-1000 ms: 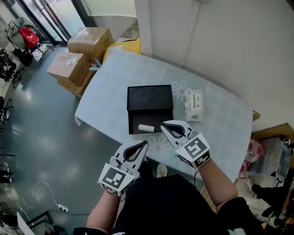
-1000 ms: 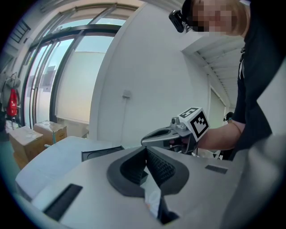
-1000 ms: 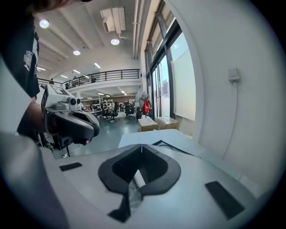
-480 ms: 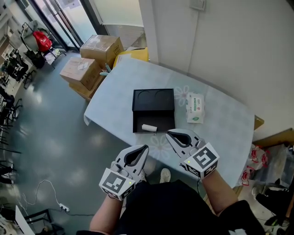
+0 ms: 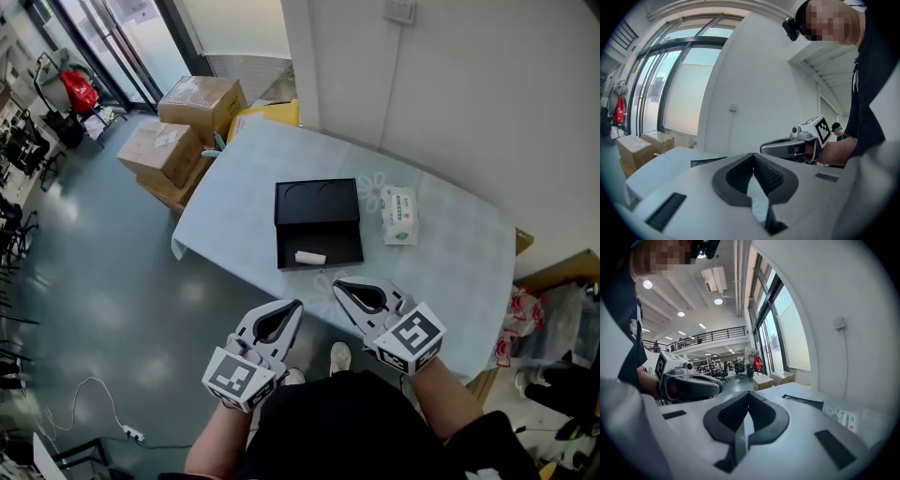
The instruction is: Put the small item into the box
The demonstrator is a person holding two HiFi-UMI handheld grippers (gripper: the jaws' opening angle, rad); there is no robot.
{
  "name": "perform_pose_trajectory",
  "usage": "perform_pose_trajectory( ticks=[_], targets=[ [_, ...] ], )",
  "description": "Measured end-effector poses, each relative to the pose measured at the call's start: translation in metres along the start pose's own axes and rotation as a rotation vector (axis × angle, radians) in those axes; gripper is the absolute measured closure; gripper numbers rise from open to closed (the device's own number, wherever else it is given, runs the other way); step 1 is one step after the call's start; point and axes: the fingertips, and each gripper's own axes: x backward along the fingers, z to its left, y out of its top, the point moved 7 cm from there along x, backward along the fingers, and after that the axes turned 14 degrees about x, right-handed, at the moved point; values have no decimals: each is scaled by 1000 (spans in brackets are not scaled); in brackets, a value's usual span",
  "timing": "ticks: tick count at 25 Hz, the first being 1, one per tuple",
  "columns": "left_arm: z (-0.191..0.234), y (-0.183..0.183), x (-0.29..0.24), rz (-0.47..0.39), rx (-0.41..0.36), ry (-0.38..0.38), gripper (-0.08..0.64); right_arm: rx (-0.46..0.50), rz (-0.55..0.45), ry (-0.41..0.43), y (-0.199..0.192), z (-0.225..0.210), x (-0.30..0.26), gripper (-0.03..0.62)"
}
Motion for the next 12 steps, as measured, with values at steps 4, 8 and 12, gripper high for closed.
perform_pose_trajectory(
  ticks=[4, 8, 12],
  targets=[
    [4, -1, 16, 6, 1, -41, 552, -3, 9, -28, 6, 21, -4, 582],
    [6, 2, 33, 16, -10, -81, 552, -19, 7, -68, 14, 43, -5, 583],
    [6, 3, 48, 21, -19, -112, 552, -29, 4, -99, 18, 62, -3, 583]
  ],
)
